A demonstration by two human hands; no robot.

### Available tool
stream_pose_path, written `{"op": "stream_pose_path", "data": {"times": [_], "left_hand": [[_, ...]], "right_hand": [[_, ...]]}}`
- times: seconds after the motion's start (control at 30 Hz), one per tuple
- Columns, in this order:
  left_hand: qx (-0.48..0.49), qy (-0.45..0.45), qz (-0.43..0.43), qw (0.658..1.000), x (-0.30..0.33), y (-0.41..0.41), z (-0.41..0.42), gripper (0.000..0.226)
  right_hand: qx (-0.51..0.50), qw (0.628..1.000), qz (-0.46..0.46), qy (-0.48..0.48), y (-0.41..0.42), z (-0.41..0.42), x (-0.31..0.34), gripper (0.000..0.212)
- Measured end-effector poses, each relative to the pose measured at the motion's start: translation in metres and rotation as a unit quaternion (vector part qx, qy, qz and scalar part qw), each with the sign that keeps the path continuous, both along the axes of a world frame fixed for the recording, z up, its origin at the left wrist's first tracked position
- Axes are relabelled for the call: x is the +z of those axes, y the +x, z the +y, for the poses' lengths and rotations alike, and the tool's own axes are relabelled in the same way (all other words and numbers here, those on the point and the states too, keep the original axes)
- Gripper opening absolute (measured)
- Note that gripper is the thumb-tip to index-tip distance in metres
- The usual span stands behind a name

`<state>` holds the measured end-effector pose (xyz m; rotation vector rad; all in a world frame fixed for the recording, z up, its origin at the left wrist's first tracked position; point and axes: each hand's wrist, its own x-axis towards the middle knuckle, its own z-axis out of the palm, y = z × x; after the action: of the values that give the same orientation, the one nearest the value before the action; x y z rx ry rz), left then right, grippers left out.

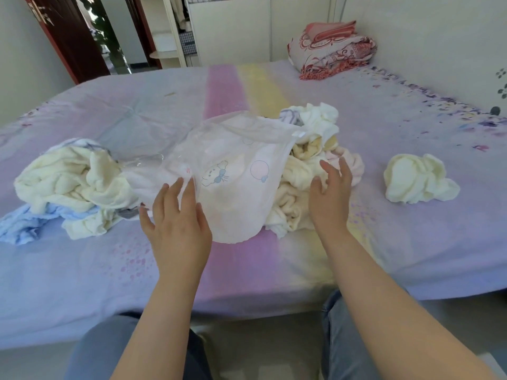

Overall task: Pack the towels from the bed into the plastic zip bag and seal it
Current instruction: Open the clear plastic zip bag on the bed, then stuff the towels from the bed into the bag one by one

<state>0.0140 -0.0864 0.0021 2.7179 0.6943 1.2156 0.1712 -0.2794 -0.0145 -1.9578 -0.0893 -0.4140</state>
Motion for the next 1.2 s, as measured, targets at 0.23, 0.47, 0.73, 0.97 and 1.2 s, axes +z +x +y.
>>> {"op": "stream_pose_path", "data": {"times": [0.23, 0.47, 0.73, 0.97, 1.2], "left_hand": [[-0.041, -0.135, -0.067, 0.988, 0.007, -0.012, -0.002, 0.029], [-0.096, -0.153, -0.084, 0.980, 0.008, -0.018, 0.011, 0.026], [-0.126, -0.163, -0.084, 0.975, 0.014, -0.014, -0.003, 0.021], [-0.129, -0.150, -0.075, 0.977, 0.020, -0.016, -0.005, 0.021], [-0.130, -0.148, -0.051, 0.979, 0.015, -0.013, -0.005, 0.019]], "right_hand": [[0.114, 0.952, 0.191, -0.209, 0.000, -0.009, -0.022, 0.060], [0.002, 0.959, 0.064, 0.276, -0.039, -0.041, 0.003, 0.014], [-0.038, 0.930, -0.093, 0.354, -0.085, -0.054, 0.062, 0.033], [0.039, 0.995, -0.096, 0.006, -0.139, -0.017, 0.090, 0.028], [0.227, 0.858, 0.060, -0.458, -0.115, -0.006, 0.035, 0.052]]}}
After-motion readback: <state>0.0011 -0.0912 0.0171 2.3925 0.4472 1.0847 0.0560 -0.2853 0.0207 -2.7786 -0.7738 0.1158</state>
